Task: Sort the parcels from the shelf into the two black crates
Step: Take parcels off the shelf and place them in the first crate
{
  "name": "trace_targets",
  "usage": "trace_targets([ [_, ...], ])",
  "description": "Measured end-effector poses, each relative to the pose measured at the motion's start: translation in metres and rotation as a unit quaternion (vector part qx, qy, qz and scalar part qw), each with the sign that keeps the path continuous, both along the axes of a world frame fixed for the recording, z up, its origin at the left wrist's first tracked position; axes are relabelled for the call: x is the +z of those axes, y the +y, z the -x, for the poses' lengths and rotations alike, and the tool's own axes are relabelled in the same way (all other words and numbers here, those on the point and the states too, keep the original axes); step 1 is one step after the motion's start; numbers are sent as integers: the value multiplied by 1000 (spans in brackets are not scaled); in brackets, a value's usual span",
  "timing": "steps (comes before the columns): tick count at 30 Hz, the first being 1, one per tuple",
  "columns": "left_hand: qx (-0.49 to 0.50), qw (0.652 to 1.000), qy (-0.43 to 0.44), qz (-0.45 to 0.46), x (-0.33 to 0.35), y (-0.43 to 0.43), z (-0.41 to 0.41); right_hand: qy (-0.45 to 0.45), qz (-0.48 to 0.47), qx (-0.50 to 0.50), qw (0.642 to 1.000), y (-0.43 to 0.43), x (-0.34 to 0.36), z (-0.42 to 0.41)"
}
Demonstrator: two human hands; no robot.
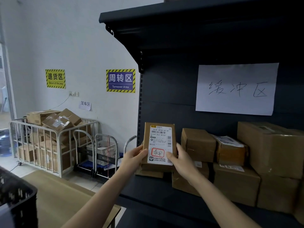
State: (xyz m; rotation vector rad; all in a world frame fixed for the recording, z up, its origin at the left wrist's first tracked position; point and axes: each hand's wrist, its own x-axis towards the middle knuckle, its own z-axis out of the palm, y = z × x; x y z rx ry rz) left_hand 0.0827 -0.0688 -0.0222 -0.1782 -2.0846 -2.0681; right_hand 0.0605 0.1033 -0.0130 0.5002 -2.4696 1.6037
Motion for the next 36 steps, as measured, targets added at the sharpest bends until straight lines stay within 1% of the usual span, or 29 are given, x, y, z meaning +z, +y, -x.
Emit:
trace_targets([
  [2, 3, 1000, -17, 6, -6, -5, -1, -4, -6, 12, 1000, -2, -7, -2],
  [3, 7, 999, -23, 24, -11, -8, -2, -8, -9, 19, 1000, -3, -14, -4],
  [5, 16, 997, -28, 72, -23, -15, -3, -20, -22, 30, 999, -7, -31, -7],
  [7, 42, 989, -22, 139, -37, -18, -5, -29, -52, 32, 998, -11, -49, -10],
  [10, 97, 967, -7, 235, -54, -17, -7, -19, -102, 17, 994, -20, -71, -10],
  [12, 118, 954, -6, 275, -61, -16, -7, -21, -117, 15, 993, -23, -78, -8],
  [14, 119, 950, -8, 287, -64, -16, -6, -27, -120, 13, 992, -22, -80, -6],
  [16, 124, 950, 2, 288, -62, -17, -4, -14, -122, 7, 992, -17, -76, -6],
  [19, 167, 942, 26, 288, -50, -19, 1, 3, -127, -9, 992, -4, -65, -6],
  [21, 203, 921, 60, 328, -37, -14, 0, 10, -125, -30, 992, 8, -57, -6],
  [23, 230, 888, 111, 382, -20, -2, -4, 28, -112, -57, 992, 22, -48, -8],
  [25, 231, 867, 160, 411, -5, 15, -6, 50, -105, -90, 989, 37, -36, -11],
  [28, 189, 869, 202, 411, 10, 45, -3, 67, -97, -130, 984, 65, -21, -15],
  [31, 142, 877, 217, 405, 16, 76, 6, 65, -86, -180, 978, 95, -11, -17],
  [33, 107, 897, 197, 382, 16, 92, 17, 63, -79, -212, 972, 113, -6, -19],
  [36, 64, 927, 134, 344, 18, 114, 36, 56, -85, -239, 966, 135, -6, -21],
])
